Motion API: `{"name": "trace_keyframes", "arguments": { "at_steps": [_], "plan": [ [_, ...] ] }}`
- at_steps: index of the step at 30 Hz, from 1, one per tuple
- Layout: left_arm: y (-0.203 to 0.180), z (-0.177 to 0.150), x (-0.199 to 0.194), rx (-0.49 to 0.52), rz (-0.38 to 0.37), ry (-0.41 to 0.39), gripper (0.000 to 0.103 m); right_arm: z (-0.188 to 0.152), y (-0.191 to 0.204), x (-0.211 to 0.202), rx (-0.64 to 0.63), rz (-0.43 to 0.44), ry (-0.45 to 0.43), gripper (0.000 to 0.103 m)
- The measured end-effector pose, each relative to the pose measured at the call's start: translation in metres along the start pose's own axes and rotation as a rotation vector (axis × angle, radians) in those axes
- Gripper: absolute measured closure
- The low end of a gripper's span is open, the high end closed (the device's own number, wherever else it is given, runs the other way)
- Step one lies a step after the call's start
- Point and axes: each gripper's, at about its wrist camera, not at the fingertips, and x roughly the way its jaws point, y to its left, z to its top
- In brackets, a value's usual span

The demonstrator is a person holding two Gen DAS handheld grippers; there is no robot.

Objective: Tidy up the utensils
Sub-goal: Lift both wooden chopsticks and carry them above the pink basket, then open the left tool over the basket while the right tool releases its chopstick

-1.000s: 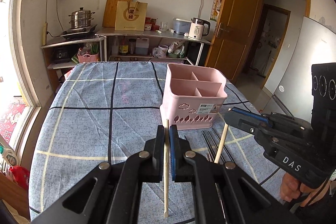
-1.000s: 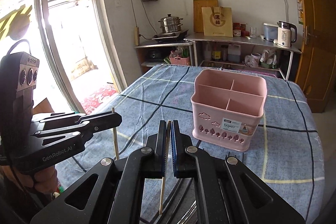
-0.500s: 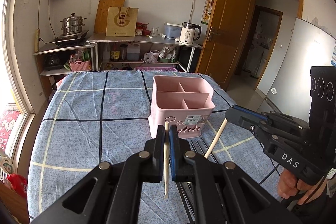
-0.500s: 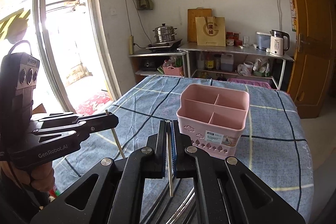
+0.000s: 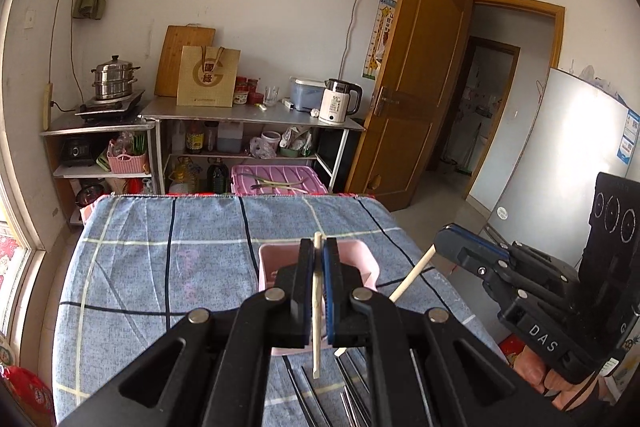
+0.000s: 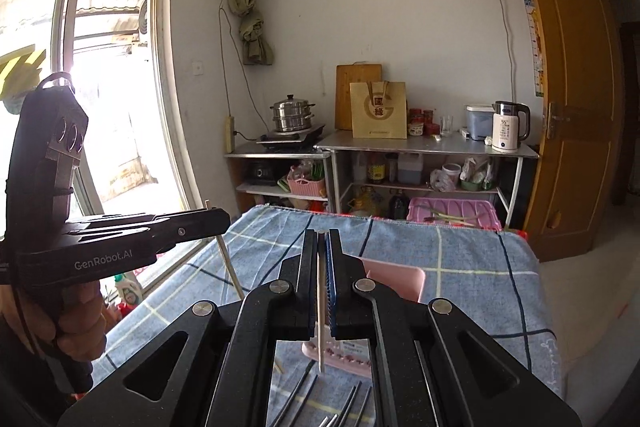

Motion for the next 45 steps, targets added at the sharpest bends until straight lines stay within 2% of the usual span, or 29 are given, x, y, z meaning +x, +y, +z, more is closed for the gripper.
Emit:
{"name": "trace_keyframes", "arguments": {
  "at_steps": [6, 12, 16, 20, 25, 28, 32, 39, 45],
  "plan": [
    [0.008, 0.030, 0.021, -0.029, 0.002, -0.050, 0.098, 0.021, -0.014, 0.012, 0.034, -0.004, -0.063, 0.099],
    [0.015, 0.036, 0.045, -0.038, 0.008, -0.065, 0.098, 0.020, -0.023, 0.032, 0.057, -0.001, -0.060, 0.099],
    [0.023, 0.026, 0.066, -0.058, 0.013, -0.033, 0.098, 0.010, -0.030, 0.050, 0.070, -0.004, -0.023, 0.099],
    [0.028, 0.010, 0.088, -0.062, 0.023, 0.035, 0.098, -0.006, -0.036, 0.067, 0.086, -0.001, 0.041, 0.099],
    [0.029, -0.007, 0.100, -0.067, 0.029, 0.082, 0.098, -0.022, -0.046, 0.081, 0.114, 0.003, 0.106, 0.099],
    [0.031, -0.012, 0.100, -0.066, 0.038, 0.085, 0.096, -0.025, -0.049, 0.082, 0.123, 0.002, 0.120, 0.099],
    [0.031, -0.013, 0.091, -0.067, 0.047, 0.067, 0.074, -0.026, -0.049, 0.074, 0.120, 0.002, 0.108, 0.092],
    [0.025, -0.016, 0.056, -0.058, 0.070, 0.000, 0.070, -0.026, -0.045, 0.041, 0.104, -0.010, 0.054, 0.091],
    [0.013, -0.040, 0.022, -0.036, 0.077, -0.018, 0.070, -0.038, -0.043, 0.010, 0.118, -0.022, 0.040, 0.091]
  ]
}}
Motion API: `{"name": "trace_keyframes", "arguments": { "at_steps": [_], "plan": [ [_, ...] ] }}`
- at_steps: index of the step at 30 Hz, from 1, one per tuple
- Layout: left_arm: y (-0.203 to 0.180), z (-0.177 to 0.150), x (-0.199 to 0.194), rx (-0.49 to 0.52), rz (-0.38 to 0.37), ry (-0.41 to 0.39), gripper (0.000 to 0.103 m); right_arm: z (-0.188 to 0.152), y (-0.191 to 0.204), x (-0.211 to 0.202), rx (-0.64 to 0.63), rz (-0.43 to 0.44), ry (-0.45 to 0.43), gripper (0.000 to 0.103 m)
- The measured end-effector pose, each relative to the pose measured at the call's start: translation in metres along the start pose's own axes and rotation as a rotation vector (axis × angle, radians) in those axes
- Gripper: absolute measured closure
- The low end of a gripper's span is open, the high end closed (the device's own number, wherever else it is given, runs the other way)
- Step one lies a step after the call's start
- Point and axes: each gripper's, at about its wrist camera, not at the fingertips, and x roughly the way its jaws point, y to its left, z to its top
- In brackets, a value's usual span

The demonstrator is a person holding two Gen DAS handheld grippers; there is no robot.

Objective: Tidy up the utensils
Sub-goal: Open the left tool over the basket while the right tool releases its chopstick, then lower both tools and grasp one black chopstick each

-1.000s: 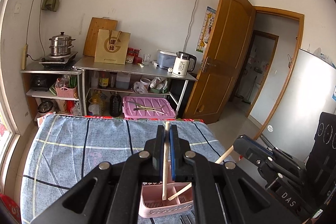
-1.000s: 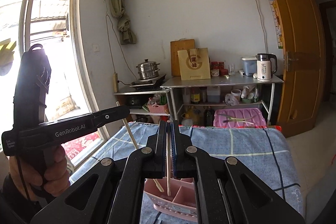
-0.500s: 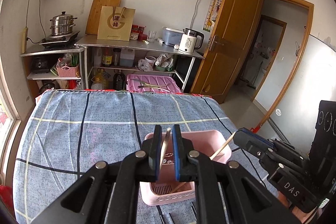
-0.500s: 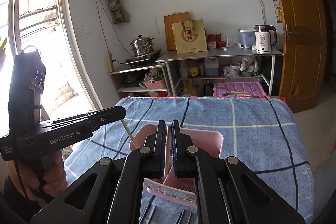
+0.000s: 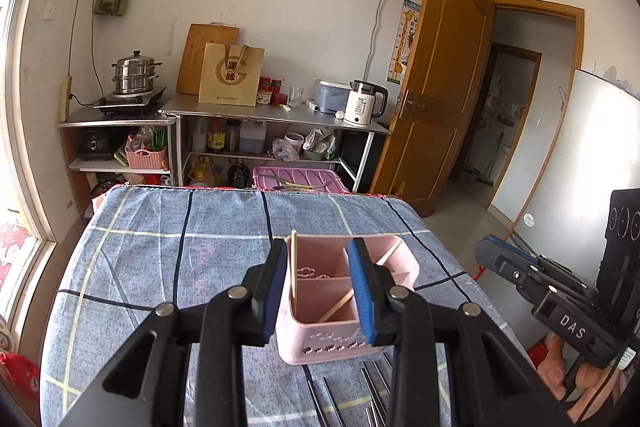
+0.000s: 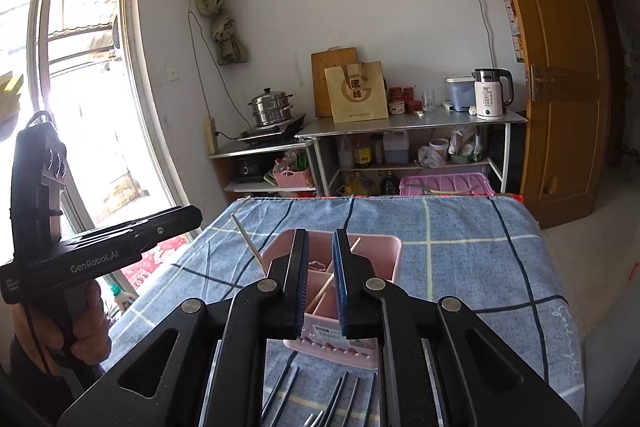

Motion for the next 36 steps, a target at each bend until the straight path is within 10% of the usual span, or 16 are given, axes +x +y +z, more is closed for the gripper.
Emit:
{"name": "trace_keyframes", "arguments": {
  "at_steps": [16, 36],
  "plan": [
    [-0.001, -0.126, 0.007, -0.044, -0.039, 0.214, 0.070, -0.091, -0.009, -0.007, 0.025, 0.001, 0.188, 0.091],
    [-0.013, -0.159, 0.083, -0.070, -0.091, 0.428, 0.082, -0.146, -0.029, 0.062, 0.020, -0.051, 0.428, 0.094]
  ]
}}
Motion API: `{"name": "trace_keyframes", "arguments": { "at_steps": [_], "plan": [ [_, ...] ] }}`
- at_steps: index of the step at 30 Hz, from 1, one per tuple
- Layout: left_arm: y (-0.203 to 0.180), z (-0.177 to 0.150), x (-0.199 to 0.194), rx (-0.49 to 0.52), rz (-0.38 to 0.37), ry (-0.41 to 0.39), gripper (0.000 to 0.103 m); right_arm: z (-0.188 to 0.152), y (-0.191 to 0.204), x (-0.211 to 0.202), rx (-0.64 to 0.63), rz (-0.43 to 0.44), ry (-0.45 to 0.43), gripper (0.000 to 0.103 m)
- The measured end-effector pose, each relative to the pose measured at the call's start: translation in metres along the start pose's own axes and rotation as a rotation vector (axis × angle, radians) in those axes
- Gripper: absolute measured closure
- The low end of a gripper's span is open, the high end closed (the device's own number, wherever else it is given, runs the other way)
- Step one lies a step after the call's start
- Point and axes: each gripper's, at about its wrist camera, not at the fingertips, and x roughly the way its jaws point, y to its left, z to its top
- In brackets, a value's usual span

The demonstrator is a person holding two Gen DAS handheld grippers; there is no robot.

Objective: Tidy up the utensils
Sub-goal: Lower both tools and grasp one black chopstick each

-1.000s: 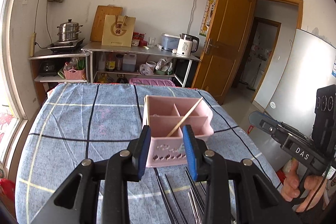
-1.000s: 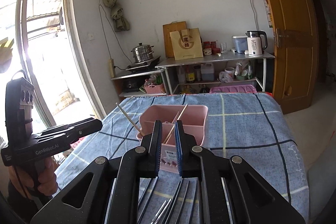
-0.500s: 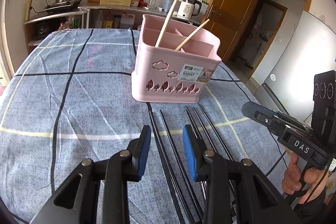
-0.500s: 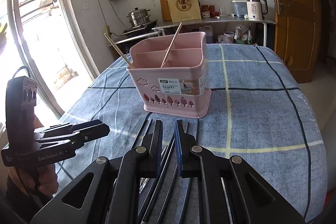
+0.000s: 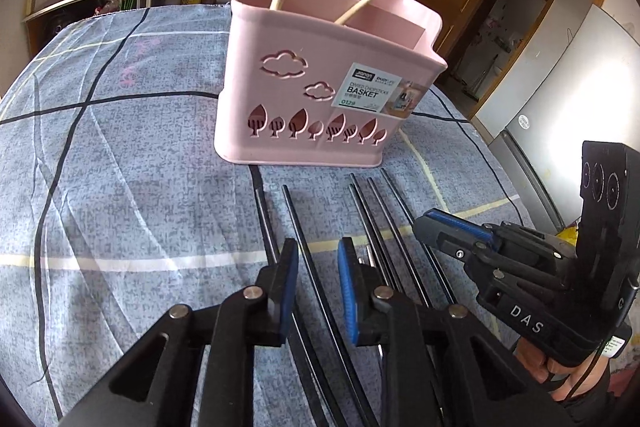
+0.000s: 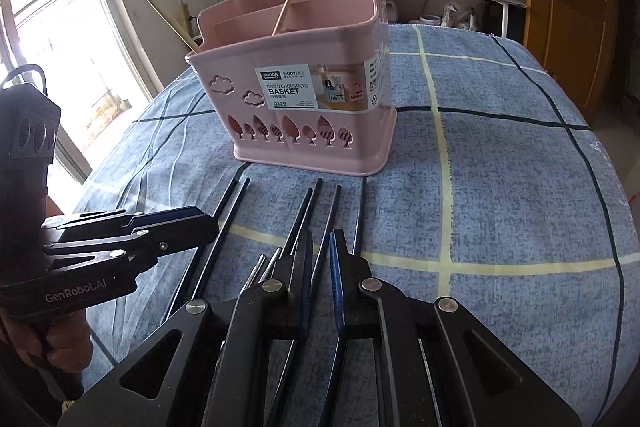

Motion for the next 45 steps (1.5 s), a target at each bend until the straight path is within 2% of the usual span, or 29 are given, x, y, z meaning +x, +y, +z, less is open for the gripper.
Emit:
{"name": "trace_keyframes", "arguments": {
  "at_steps": [11, 22, 26, 36, 45],
  "plan": [
    [-0.004, 0.010, 0.022, 0.023, 0.038, 0.049, 0.085, 0.007, 0.001, 0.024, -0.016, -0.026, 0.060, 0.094],
    [-0.012, 0.013, 0.031, 0.056, 0.081, 0.063, 0.086, 0.013, 0.006, 0.033, -0.041, -0.058, 0.070, 0.094],
    [-0.014, 0.017, 0.033, 0.066, 0.107, 0.057, 0.093, 0.013, 0.009, 0.033, -0.052, -0.073, 0.067, 0.096],
    [-0.008, 0.018, 0.026, 0.020, 0.074, 0.039, 0.095, 0.016, 0.005, 0.019, -0.024, -0.049, 0.032, 0.097],
    [-0.027, 0.024, -0.018, 0.052, 0.020, -0.037, 0.096, 0.026, 0.011, -0.023, -0.031, -0.029, -0.067, 0.097]
  ]
}}
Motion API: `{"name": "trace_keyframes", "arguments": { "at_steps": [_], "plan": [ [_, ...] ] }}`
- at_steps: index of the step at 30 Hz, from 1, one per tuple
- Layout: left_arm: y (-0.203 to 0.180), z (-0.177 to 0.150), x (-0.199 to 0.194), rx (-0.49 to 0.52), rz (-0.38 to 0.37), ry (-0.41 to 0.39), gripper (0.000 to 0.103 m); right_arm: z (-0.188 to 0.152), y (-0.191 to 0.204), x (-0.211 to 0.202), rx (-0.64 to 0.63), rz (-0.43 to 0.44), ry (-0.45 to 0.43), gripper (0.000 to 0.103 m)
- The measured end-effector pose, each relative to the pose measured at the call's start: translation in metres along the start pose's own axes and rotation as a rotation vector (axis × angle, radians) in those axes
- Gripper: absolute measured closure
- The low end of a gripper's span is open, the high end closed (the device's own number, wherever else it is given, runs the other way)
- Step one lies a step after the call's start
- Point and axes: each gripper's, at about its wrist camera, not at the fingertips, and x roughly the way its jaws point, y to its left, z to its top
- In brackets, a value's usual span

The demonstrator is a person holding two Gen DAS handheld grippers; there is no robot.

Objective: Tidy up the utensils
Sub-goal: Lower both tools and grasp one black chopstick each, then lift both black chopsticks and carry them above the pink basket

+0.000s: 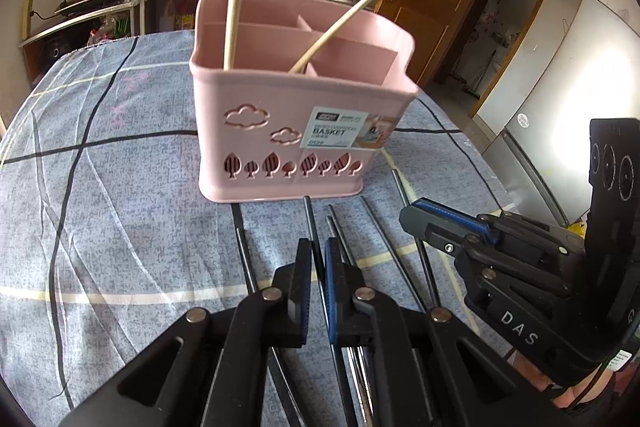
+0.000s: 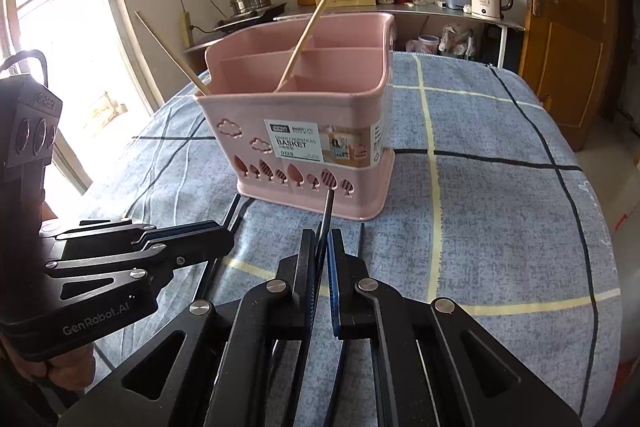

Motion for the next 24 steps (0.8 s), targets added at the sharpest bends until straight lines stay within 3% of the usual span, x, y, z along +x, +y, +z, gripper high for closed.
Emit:
{"name": "trace_keyframes", "arguments": {
  "at_steps": [14, 24],
  "plan": [
    [-0.022, 0.015, -0.075, 0.061, -0.031, -0.161, 0.098, 0.015, 0.015, -0.065, -0.028, 0.022, -0.162, 0.098],
    [-0.030, 0.025, -0.106, 0.098, -0.033, -0.238, 0.098, 0.024, 0.017, -0.096, -0.041, 0.020, -0.251, 0.098]
  ]
}}
